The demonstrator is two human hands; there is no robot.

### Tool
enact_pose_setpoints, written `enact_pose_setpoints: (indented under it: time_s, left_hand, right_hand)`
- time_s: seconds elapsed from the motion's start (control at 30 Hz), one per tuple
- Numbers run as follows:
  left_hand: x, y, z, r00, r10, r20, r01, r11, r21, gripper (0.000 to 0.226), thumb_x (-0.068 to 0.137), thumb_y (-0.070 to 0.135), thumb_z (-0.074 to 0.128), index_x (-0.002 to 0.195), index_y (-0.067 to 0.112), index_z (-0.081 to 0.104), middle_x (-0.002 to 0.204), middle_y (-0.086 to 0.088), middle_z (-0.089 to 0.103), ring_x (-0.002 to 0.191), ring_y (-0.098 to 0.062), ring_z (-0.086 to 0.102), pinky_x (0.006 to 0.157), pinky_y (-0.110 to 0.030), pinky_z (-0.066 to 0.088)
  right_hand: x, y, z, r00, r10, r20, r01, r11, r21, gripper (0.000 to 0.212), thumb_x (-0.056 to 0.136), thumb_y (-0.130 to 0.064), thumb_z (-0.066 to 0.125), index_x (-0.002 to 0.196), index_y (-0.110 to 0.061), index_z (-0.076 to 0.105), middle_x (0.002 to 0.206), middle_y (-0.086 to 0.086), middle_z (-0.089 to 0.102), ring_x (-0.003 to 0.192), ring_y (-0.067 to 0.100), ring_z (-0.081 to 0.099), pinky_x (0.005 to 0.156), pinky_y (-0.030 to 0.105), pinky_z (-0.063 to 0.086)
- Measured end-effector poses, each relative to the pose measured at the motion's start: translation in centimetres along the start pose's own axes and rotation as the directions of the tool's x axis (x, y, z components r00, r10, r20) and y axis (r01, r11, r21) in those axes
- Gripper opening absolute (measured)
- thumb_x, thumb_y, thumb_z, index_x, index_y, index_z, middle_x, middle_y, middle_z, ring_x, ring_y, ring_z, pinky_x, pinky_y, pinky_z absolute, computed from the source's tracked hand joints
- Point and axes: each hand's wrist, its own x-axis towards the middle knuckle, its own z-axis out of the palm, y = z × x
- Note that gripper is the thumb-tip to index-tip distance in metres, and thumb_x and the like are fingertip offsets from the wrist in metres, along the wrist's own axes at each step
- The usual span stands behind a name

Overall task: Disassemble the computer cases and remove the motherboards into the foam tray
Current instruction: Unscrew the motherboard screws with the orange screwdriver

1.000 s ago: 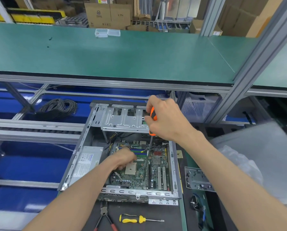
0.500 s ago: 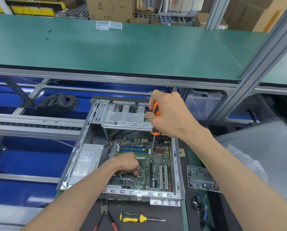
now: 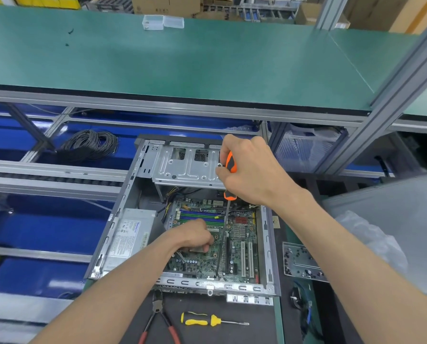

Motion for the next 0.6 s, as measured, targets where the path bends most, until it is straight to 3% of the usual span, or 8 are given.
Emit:
enact_pose_setpoints:
  time_s: [0.13, 0.4, 0.6]
  left_hand:
    - [0.0, 0.0, 0.1, 1.000, -0.003, -0.010, 0.003, 1.000, -0.019, 0.025, 0.090, 0.022, 0.056, 0.068, 0.012, 0.065, 0.043, 0.005, 0.057, 0.031, -0.011, 0.041, 0.038, -0.021, 0.034]
    - [0.3, -0.5, 0.1, 0.997, -0.026, -0.067, 0.025, 1.000, -0.014, 0.025, 0.083, 0.026, 0.058, 0.061, 0.016, 0.066, 0.053, 0.002, 0.059, 0.036, -0.012, 0.044, 0.039, -0.020, 0.038]
    - [0.5, -0.9, 0.2, 0.997, -0.020, -0.081, 0.020, 1.000, 0.006, 0.025, 0.082, 0.028, 0.058, 0.061, 0.017, 0.065, 0.053, 0.002, 0.059, 0.037, -0.014, 0.046, 0.040, -0.020, 0.039]
  right_hand:
    - [0.2, 0.2, -0.6, 0.999, 0.020, -0.030, -0.020, 1.000, 0.023, 0.009, 0.082, -0.020, 0.062, 0.084, -0.019, 0.053, 0.058, -0.004, 0.063, 0.070, 0.020, 0.060, 0.075, 0.042, 0.053]
    - [-0.7, -0.2, 0.2, 1.000, -0.005, 0.007, 0.005, 1.000, 0.010, 0.012, 0.085, -0.021, 0.064, 0.086, -0.017, 0.053, 0.064, -0.003, 0.063, 0.068, 0.017, 0.055, 0.071, 0.041, 0.051]
    - [-0.8, 0.1, -0.4, 0.999, 0.017, -0.048, -0.016, 1.000, 0.021, 0.014, 0.084, -0.021, 0.064, 0.081, -0.022, 0.050, 0.060, -0.008, 0.060, 0.066, 0.014, 0.054, 0.069, 0.042, 0.052]
